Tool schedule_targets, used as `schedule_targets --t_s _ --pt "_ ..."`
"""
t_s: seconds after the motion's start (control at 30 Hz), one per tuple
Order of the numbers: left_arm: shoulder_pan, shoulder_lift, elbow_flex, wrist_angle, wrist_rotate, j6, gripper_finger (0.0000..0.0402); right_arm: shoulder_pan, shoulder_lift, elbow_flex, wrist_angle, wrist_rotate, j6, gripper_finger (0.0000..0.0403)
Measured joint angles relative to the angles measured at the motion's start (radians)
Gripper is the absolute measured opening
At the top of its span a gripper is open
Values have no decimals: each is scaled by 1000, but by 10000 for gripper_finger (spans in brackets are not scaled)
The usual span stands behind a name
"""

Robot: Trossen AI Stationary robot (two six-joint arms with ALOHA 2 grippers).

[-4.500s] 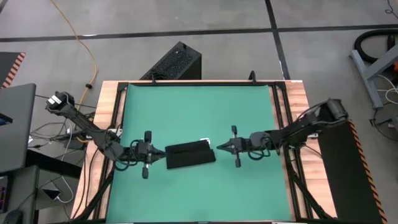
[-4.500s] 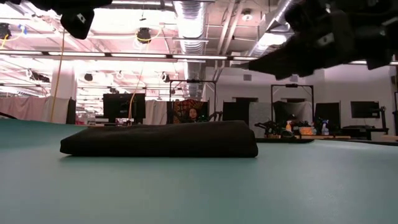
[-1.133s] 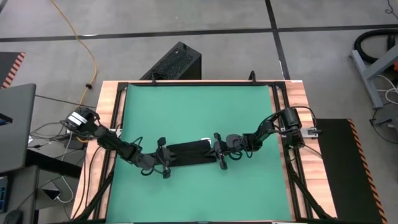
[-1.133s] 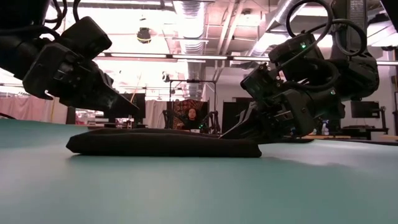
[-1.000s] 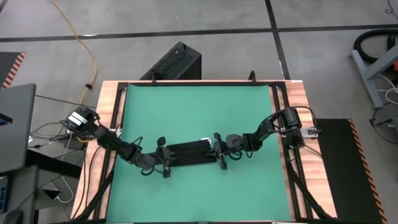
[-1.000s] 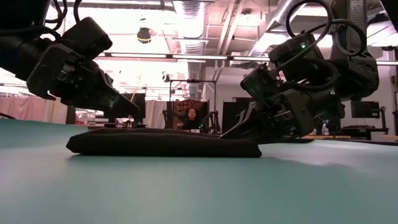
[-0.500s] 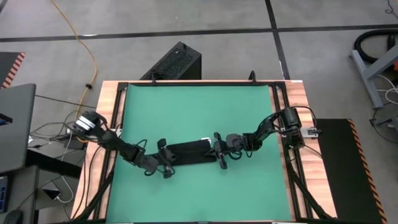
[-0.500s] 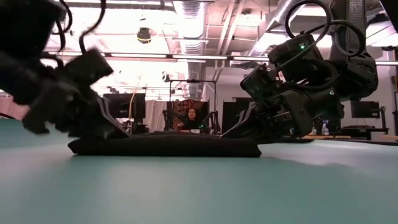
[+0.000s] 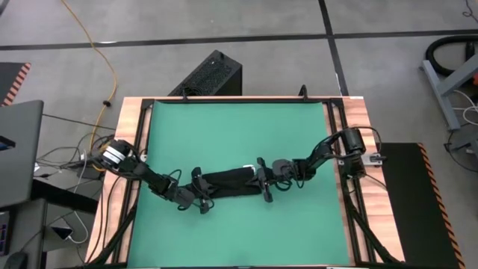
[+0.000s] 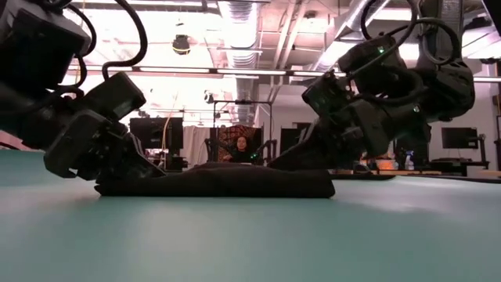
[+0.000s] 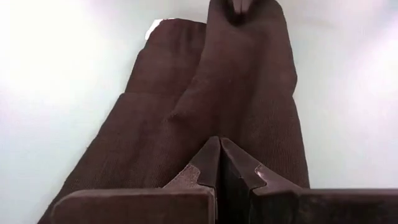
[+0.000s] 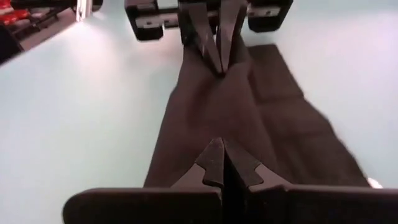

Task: Roll towel into tight, uniform cylinder
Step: Roll the black towel

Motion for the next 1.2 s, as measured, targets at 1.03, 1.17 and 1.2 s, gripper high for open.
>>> schedule_targets --t_s 1.03,1.17,1.2 --pt "-1 -27 -3 -29 67 -1 0 103 -396 1 -413 25 -218 206" --pt "-1 -27 -3 -28 67 -1 0 162 -362 1 -414 95 -248 279" --pt "-1 -27 -3 -28 67 -1 0 169 -345 1 -411 118 -254 287"
